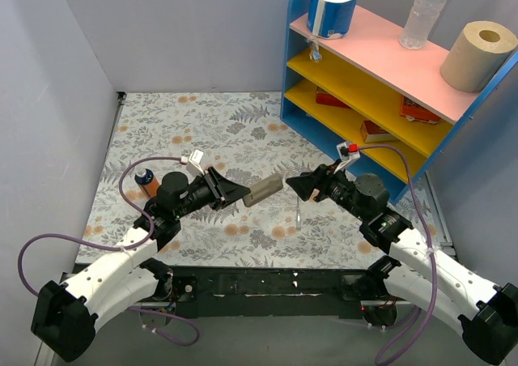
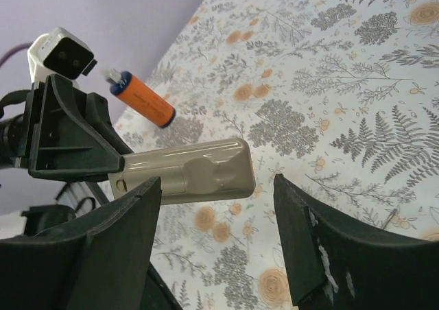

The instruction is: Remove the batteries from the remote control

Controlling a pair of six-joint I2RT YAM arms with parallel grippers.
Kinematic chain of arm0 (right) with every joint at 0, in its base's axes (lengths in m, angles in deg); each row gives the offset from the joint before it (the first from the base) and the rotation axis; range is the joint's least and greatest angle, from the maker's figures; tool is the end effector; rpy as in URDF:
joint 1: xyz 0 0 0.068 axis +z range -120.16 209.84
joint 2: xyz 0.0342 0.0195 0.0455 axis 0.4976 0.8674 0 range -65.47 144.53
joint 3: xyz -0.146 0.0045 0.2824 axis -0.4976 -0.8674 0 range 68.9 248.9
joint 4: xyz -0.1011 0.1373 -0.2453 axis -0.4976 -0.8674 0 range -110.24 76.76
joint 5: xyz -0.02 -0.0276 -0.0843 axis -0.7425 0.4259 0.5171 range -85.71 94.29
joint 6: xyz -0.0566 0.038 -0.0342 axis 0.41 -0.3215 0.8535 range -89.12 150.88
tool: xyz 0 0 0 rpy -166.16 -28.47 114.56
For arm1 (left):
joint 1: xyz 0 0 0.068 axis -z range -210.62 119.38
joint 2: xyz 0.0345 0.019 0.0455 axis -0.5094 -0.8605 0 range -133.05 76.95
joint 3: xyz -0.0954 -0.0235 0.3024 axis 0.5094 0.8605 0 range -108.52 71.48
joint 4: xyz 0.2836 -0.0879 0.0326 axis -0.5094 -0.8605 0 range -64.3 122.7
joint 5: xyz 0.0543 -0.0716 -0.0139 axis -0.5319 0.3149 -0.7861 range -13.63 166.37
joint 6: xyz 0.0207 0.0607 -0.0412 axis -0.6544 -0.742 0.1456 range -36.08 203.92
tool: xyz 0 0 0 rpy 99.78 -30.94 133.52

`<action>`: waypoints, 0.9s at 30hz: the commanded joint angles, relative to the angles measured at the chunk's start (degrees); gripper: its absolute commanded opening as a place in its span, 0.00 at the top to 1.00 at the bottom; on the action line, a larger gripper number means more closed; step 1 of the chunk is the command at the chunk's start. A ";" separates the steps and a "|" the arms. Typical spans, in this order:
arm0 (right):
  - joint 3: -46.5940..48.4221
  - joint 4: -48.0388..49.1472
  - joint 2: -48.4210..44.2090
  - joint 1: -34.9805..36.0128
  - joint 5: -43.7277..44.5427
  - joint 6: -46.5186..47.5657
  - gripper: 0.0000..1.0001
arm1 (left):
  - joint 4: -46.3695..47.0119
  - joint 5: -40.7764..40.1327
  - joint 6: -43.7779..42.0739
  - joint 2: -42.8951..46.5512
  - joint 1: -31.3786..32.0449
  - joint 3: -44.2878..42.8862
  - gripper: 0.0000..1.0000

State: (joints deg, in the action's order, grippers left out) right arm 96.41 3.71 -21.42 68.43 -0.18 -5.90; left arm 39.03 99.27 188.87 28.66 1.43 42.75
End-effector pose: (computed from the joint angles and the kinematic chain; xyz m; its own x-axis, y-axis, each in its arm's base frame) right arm 0.1727 0.1443 0.3068 -0.4044 0.4409 -0.8013 -0.5503 0.5826 0.5982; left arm 0.1829 -0.1441 0.2760 -0.7323 -0.5917 0.3371 -0.3964 -0.0321 -0.9175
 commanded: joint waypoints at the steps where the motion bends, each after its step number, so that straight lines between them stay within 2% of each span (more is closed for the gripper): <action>1: 4.48 -6.22 2.61 2.63 0.17 10.40 0.28 | -0.79 -2.24 -2.55 0.75 -0.15 4.11 1.00; 9: 7.91 -5.70 9.72 11.76 -0.01 16.64 0.29 | -0.26 -1.71 -2.91 1.00 -0.15 7.11 1.00; 13: 6.25 -1.85 12.37 15.98 2.27 15.16 0.30 | -3.33 -3.38 -0.01 1.80 -0.06 10.17 1.00; 19: 5.54 0.98 15.36 20.91 7.45 13.04 0.30 | 3.32 -2.77 5.61 2.24 -0.15 17.47 1.00; 27: 6.51 0.18 20.02 27.24 16.42 11.03 0.30 | 2.90 -2.41 5.53 3.38 -0.06 19.68 1.00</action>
State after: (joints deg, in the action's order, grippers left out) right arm 101.46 0.63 -2.78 93.46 10.23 6.78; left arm 40.06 97.04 193.89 30.04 1.43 62.05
